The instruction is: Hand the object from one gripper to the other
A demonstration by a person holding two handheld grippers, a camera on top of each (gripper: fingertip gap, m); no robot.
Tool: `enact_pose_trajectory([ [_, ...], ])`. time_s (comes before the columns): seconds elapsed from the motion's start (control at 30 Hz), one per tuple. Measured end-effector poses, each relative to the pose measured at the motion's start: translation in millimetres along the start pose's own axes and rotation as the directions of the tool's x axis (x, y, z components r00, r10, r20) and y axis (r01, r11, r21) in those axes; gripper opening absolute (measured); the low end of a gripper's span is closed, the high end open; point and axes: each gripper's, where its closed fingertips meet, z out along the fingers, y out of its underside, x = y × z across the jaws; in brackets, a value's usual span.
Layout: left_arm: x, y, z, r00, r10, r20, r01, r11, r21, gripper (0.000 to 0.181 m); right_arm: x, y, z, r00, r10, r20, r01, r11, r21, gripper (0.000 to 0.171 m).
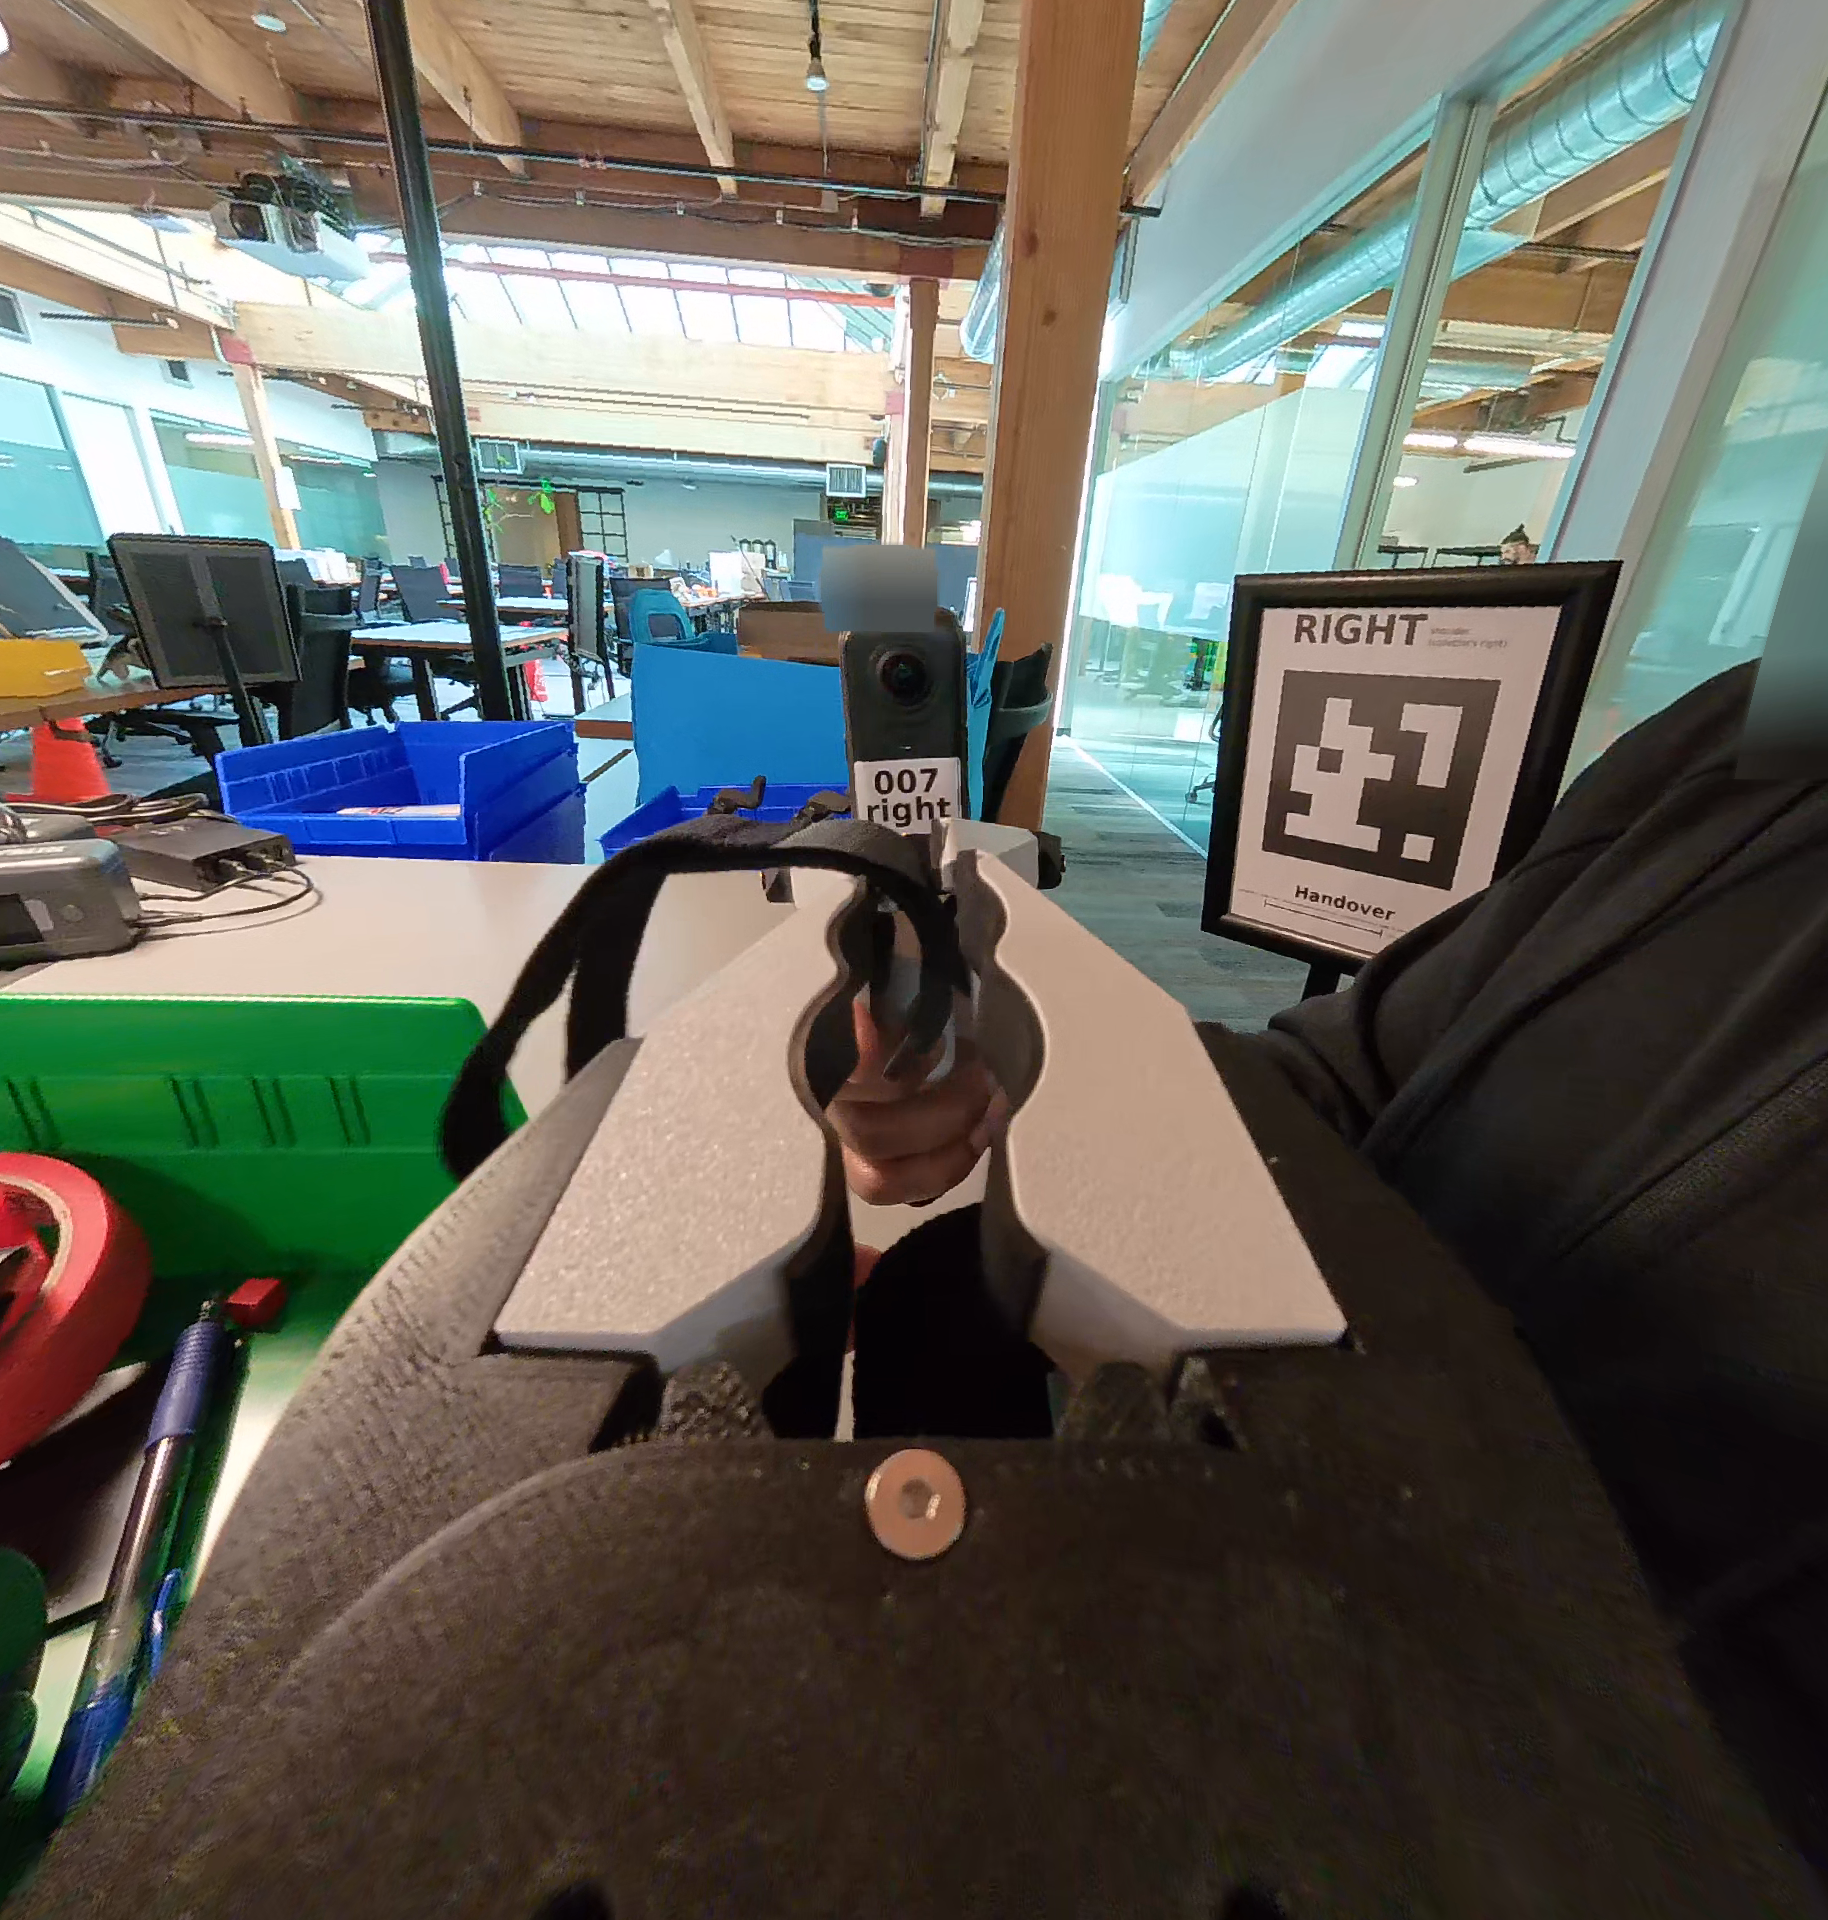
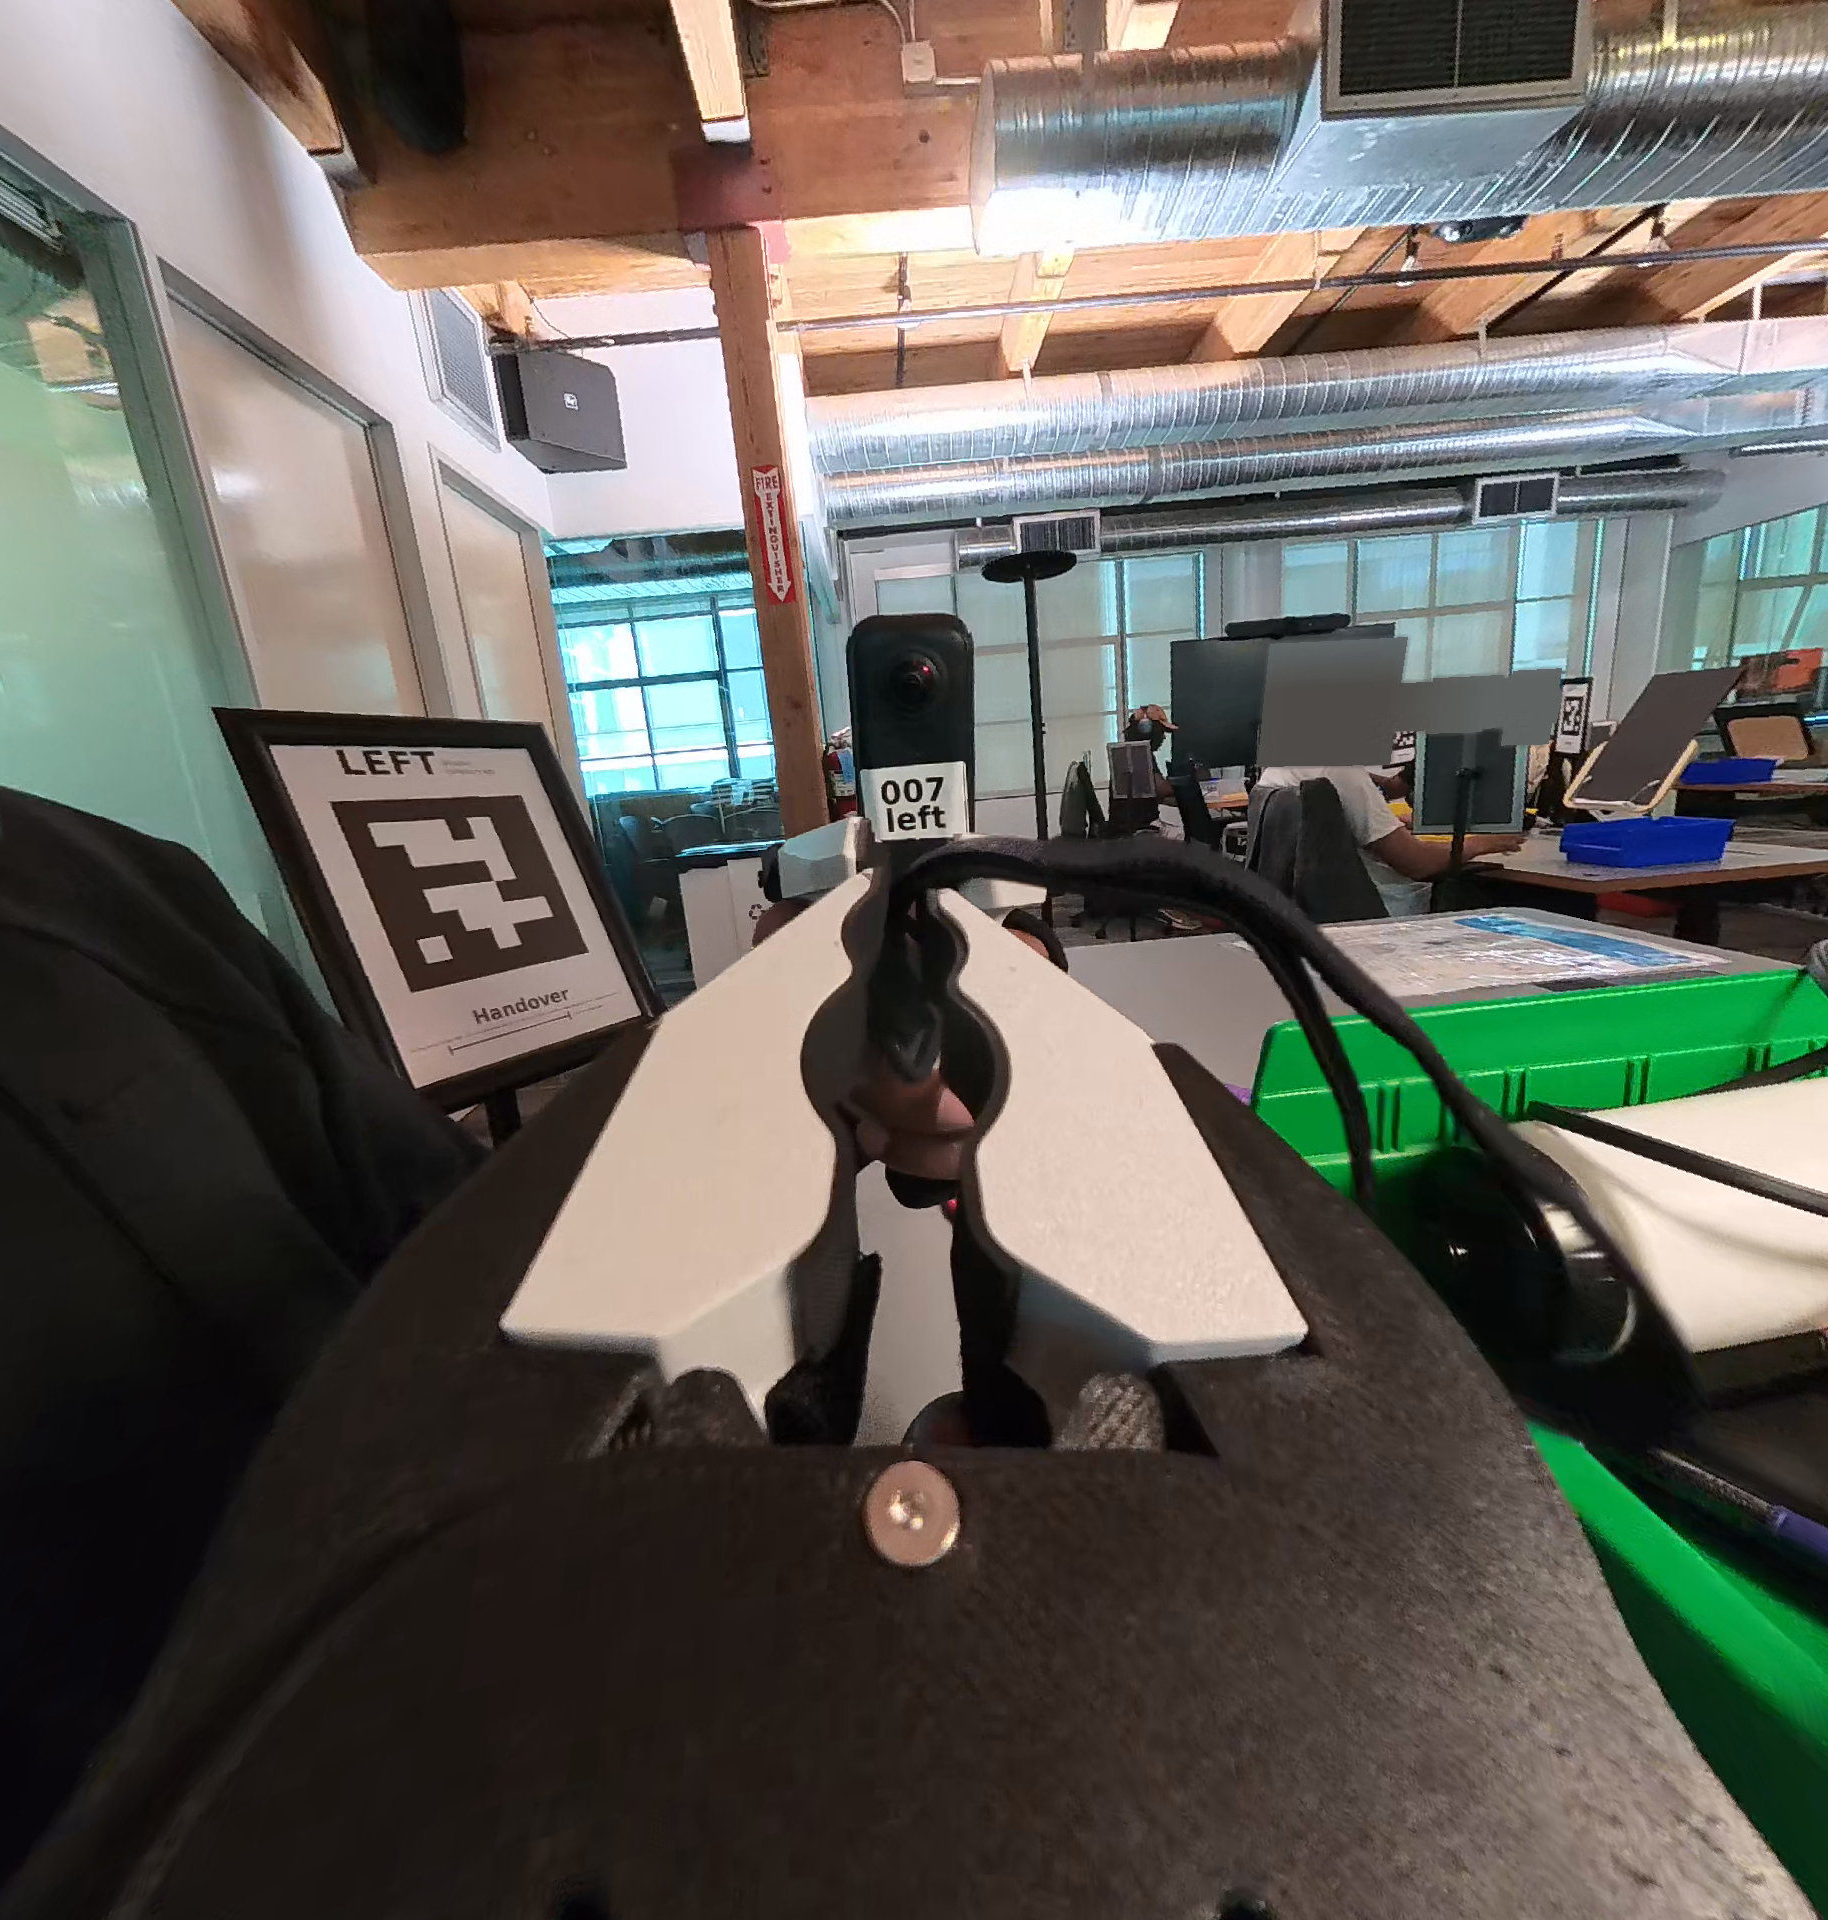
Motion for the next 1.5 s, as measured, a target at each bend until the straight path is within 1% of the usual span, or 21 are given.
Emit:
enact_pose_trajectory([
  [0.2, 2, -2, -1, 0.999, -0.033, -0.023, 0.033, 0.999, 0.012, 0.016, -2, 0, 0, 1.000, -0.010, 0.011, 0.010, 1.000, 0.000, 0.006],
  [0.3, 4, -4, -1, 0.998, -0.052, -0.040, 0.053, 0.998, 0.023, 0.010, -7, 0, 1, 0.999, -0.019, 0.034, 0.019, 1.000, -0.003, 0.006],
  [0.4, 8, -5, -1, 0.994, -0.081, -0.076, 0.083, 0.996, 0.028, 0.008, -11, 0, 1, 0.998, -0.025, 0.049, 0.025, 1.000, 0.000, 0.006],
  [0.43, 7, -5, -1, 0.995, -0.078, -0.070, 0.080, 0.996, 0.029, 0.008, -10, 0, 1, 0.999, -0.027, 0.043, 0.027, 1.000, 0.001, 0.006],
  [0.57, 1, -5, -2, 0.998, -0.047, -0.030, 0.048, 0.998, 0.030, 0.007, -6, -1, 1, 0.999, 0.000, 0.034, 0.000, 1.000, 0.007, 0.009],
  [0.7, 4, -5, -2, 0.999, -0.011, -0.037, 0.012, 1.000, 0.029, 0.007, -11, -1, 1, 0.997, 0.026, 0.068, -0.026, 1.000, 0.009, 0.012],
  [0.87, 2, -5, -1, 0.998, 0.060, 0.003, -0.060, 0.998, 0.027, 0.007, -7, -2, -1, 0.996, 0.062, 0.061, -0.063, 0.998, 0.013, 0.015],
  [0.97, 7, -7, -1, 0.994, 0.107, -0.003, -0.107, 0.994, 0.037, 0.007, 0, -3, -2, 0.995, 0.095, 0.036, -0.096, 0.995, 0.020, 0.025],
  [1.13, 0, 5, 3, 0.989, 0.144, 0.039, -0.142, 0.989, -0.039, 0.006, 5, -5, -5, 0.997, 0.083, 0.008, -0.083, 0.996, 0.029, 0.009],
  [1.27, -2, 5, 3, 0.992, 0.115, 0.046, -0.113, 0.993, -0.039, 0.009, 5, -5, -4, 0.999, 0.028, -0.016, -0.028, 0.999, 0.024, 0.007],
  [1.37, -6, -1, 0, 0.997, 0.060, 0.058, -0.059, 0.998, -0.005, 0.017, 3, -2, -3, 1.000, 0.002, -0.014, -0.002, 1.000, 0.007, 0.006],
  [1.43, -5, -3, -1, 0.999, 0.022, 0.037, -0.022, 1.000, 0.011, 0.017, -1, 0, -1, 1.000, -0.023, 0.001, 0.023, 1.000, -0.009, 0.006],
  [1.5, -1, -3, -1, 1.000, 0.012, 0.012, -0.012, 1.000, 0.008, 0.011, -3, 2, 0, 0.999, -0.037, 0.006, 0.037, 0.999, -0.019, 0.007],
])
